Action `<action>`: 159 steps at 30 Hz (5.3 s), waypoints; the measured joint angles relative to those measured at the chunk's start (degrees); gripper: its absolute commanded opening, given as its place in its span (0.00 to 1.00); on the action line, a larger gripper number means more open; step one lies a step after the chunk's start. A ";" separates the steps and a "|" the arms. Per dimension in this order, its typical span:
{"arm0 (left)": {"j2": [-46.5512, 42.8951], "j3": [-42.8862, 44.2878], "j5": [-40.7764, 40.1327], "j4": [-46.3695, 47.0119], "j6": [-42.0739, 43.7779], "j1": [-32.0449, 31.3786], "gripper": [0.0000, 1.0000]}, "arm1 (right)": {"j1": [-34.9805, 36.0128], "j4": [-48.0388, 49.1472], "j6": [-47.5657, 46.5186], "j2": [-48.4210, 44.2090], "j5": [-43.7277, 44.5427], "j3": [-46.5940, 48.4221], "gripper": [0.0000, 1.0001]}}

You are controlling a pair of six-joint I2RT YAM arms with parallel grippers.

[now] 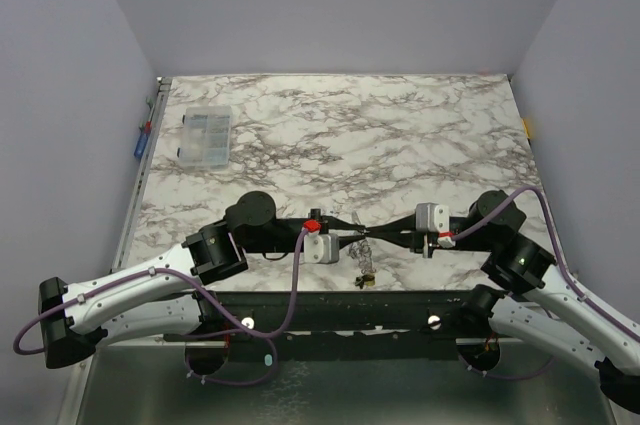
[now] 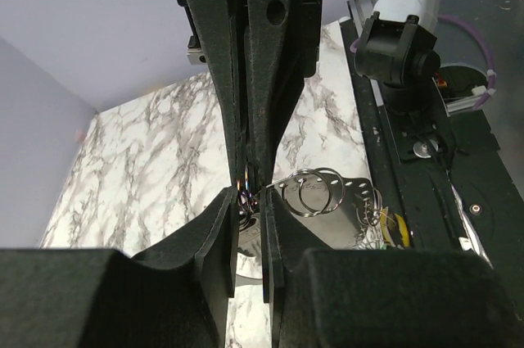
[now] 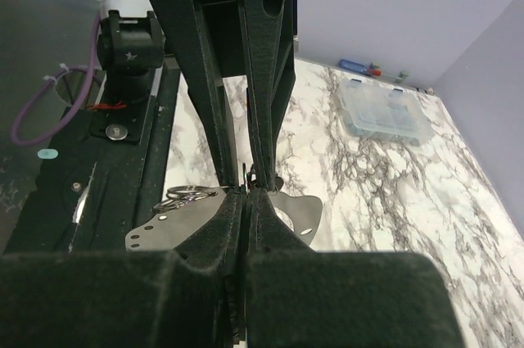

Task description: Put the keys on the keyring

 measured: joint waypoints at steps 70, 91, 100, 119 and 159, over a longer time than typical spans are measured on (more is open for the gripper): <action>4.92 0.87 -8.57 -5.01 2.62 2.99 0.00 | 0.13 -23.76 -12.20 16.41 12.33 17.03 0.31; 6.58 0.90 -9.73 -5.73 2.64 3.41 0.00 | 0.20 -23.85 -13.03 20.13 12.22 17.03 0.11; 6.64 0.98 -9.92 -7.28 2.58 3.69 0.00 | 0.42 -23.80 -13.03 21.33 12.28 16.94 0.01; 2.75 0.98 -9.97 -4.87 1.51 3.34 0.35 | 0.46 -10.32 -10.82 9.57 13.94 7.23 0.01; 0.76 -4.11 -9.99 8.50 -5.60 3.04 0.13 | 0.44 9.92 1.22 -1.40 12.46 -1.33 0.01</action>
